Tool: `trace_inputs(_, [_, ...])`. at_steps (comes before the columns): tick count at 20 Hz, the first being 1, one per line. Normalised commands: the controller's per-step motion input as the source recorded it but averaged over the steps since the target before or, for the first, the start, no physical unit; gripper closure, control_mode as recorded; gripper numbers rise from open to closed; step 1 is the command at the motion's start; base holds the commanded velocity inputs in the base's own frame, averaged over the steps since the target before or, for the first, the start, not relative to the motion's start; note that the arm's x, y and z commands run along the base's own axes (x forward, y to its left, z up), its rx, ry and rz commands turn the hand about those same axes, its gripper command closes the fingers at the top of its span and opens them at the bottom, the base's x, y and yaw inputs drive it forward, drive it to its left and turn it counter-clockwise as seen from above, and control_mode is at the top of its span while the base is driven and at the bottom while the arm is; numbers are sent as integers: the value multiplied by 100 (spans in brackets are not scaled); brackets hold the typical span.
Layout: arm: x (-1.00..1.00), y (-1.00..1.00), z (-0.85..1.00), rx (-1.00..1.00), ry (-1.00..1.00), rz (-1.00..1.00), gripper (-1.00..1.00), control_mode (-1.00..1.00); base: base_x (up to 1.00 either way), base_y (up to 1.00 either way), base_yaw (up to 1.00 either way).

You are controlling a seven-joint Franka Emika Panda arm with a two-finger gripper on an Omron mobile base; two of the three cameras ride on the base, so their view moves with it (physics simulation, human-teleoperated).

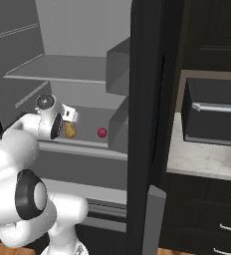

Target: Move the baguette and radish from the top shelf to the second highest shelf to make space. Then, place the pitcher from the counter on the cleared top shelf.

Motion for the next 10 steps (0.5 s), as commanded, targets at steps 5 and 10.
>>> trace_inputs(5, [-79,-31,15,0,0,-13,-100,-100,0,0,0])
trace_inputs(10, [-74,-69,4,0,0,-18,-100,-100,0,0,0])
